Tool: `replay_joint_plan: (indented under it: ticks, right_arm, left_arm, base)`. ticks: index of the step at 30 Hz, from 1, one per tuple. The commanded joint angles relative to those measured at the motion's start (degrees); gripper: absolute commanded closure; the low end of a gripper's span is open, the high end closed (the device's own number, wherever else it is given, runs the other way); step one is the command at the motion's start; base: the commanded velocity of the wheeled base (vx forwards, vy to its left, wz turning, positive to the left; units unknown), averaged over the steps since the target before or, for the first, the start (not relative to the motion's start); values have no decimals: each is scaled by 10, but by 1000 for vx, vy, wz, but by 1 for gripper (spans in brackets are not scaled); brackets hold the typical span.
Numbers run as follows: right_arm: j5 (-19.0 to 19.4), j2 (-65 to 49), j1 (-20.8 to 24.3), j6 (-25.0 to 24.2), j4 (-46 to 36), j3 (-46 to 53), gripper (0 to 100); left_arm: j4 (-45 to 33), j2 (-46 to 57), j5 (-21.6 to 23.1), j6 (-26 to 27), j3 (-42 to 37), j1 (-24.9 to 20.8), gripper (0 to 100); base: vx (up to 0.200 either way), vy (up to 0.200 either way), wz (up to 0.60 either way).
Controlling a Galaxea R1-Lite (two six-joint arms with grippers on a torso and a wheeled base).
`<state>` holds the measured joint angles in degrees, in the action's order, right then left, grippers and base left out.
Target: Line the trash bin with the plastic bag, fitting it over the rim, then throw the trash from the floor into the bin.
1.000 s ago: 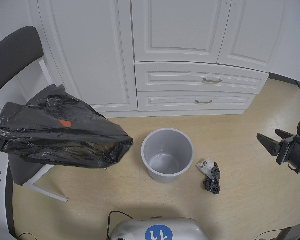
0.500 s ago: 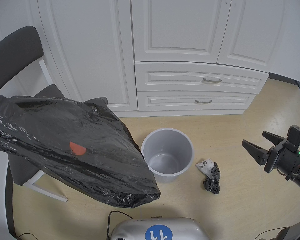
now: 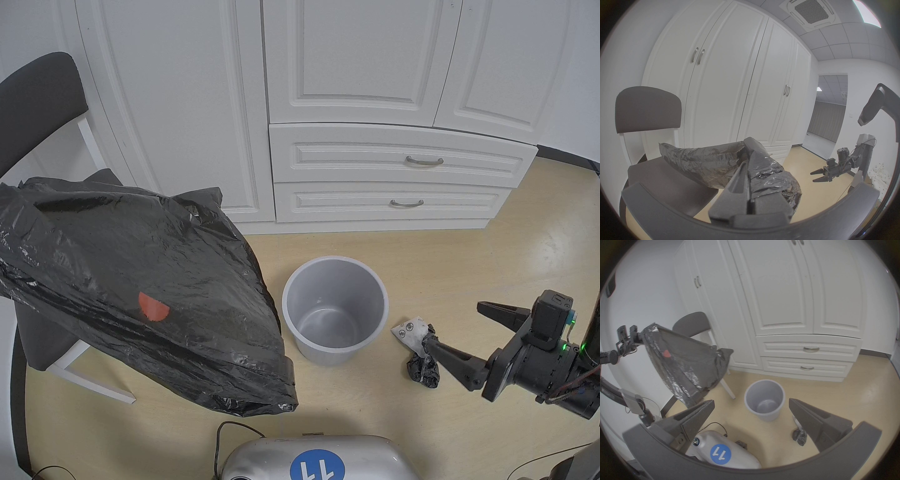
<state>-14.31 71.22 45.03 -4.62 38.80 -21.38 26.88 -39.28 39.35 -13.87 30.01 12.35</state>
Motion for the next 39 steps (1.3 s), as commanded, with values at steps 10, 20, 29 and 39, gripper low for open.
replay_joint_plan:
  ticks: [10, 20, 29, 39]
  right_arm:
    - [-96, 232, 157, -19, 193, -45, 0]
    - [-139, 358, 190, -50, 320, -73, 0]
    - [-139, 397, 204, -69, 343, -82, 0]
    - [-143, 445, 233, -118, 344, -118, 0]
  left_arm:
    - [58, -142, -147, 5, 7, -63, 100]
    - [61, -142, -439, 46, 39, -306, 100]
    - [63, -145, -580, 75, 61, -428, 100]
    - [63, -146, -580, 76, 60, -430, 100]
  base:
    - [0, 0, 0]
    - [0, 0, 0]
    - [0, 0, 0]
    - [0, 0, 0]
